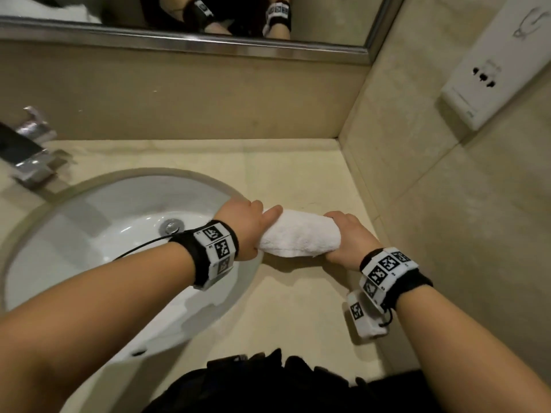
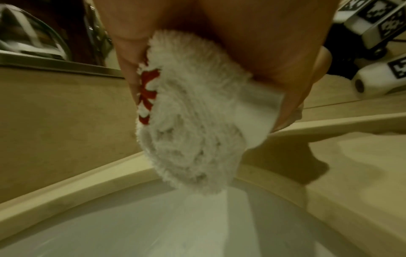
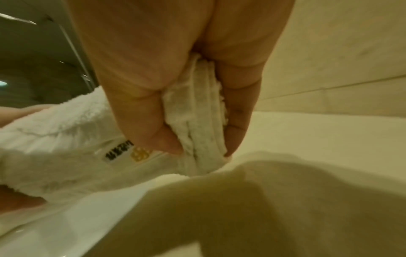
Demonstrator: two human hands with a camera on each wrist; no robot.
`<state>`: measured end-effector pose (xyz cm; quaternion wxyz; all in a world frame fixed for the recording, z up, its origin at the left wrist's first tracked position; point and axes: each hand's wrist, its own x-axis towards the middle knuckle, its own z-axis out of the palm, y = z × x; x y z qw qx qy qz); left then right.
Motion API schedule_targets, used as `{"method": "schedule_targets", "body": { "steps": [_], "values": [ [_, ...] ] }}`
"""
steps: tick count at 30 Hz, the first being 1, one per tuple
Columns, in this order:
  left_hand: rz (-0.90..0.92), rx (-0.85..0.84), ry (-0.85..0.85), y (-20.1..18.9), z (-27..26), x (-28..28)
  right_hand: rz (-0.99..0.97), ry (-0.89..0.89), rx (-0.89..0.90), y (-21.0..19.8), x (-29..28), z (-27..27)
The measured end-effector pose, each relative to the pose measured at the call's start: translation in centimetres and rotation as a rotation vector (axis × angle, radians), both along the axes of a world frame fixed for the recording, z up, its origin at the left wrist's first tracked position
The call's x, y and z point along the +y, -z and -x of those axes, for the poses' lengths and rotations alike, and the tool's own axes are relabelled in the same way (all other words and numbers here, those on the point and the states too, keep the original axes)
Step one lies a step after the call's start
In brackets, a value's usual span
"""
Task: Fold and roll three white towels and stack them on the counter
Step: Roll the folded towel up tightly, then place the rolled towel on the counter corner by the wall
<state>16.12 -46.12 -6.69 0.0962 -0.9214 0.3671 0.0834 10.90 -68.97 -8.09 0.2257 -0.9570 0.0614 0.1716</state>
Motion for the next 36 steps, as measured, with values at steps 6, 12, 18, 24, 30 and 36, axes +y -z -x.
{"method": "schedule_targets", "body": {
  "steps": [6,12,18,24,30,36],
  "values": [
    [-0.010,-0.027,-0.179,-3.0,4.7,6.7,-0.043,-0.189,-0.045,-2.4,6.0,0.9],
    [-0.012,-0.097,-0.345,-5.9,7.6,17.1,-0.092,-0.371,-0.159,-4.9,16.0,0.5],
    [-0.038,-0.185,-0.439,-9.0,5.7,30.3,-0.149,-0.470,-0.235,-6.2,29.7,-3.1],
    [-0.124,-0.144,-0.580,-8.4,1.5,46.4,-0.180,-0.517,-0.210,-5.2,47.1,-8.4],
    [-0.085,-0.166,-0.688,-5.3,-4.5,54.9,-0.119,-0.470,-0.203,-4.4,56.7,-13.9],
    [-0.016,-0.197,-0.745,-2.2,-13.4,57.9,-0.061,-0.334,-0.215,-2.5,61.5,-21.0]
  ]
}}
